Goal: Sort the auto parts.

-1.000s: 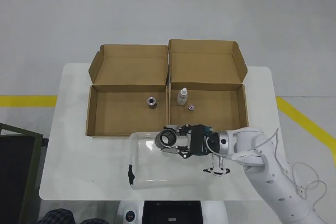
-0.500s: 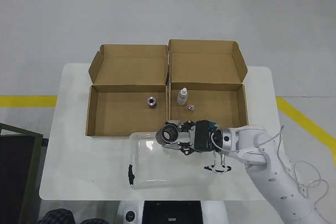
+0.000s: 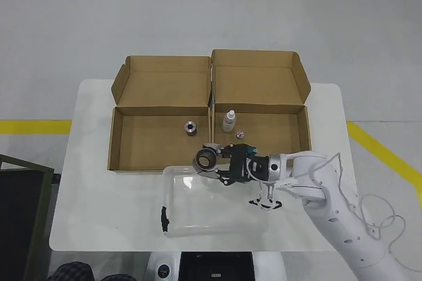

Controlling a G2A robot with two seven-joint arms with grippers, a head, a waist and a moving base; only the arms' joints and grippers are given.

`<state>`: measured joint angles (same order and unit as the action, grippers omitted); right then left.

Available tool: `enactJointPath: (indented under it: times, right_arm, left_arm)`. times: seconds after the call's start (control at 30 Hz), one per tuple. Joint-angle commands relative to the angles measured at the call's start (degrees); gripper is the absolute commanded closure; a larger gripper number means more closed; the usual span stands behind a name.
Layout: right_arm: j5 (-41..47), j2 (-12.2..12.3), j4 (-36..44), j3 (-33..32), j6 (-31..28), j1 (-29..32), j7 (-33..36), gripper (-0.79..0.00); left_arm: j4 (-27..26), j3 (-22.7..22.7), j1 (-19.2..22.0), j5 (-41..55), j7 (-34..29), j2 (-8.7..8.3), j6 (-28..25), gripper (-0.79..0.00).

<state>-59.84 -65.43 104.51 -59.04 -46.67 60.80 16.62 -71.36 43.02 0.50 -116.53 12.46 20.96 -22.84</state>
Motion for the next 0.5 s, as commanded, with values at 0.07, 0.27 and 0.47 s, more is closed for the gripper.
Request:
enactJointPath:
  times: [0.07,0.27,0.47]
  right_arm:
    - [-1.0,-0.7,-1.8,2.5,2.1,-2.9,1.3,0.000]
    - [-1.4,-2.0,-6.0,6.2,4.8,-7.9,2.8,0.000]
    - [-1.2,-3.3,-10.6,9.8,6.3,-12.5,4.6,0.000]
  left_arm:
    - [0.0,0.0,0.0,0.0,0.0,0.00,0.0,-0.785]
    - [0.0,0.0,0.0,0.0,0.0,0.00,0.0,-0.785]
    - [0.0,0.0,0.0,0.0,0.0,0.00,0.0,-0.785]
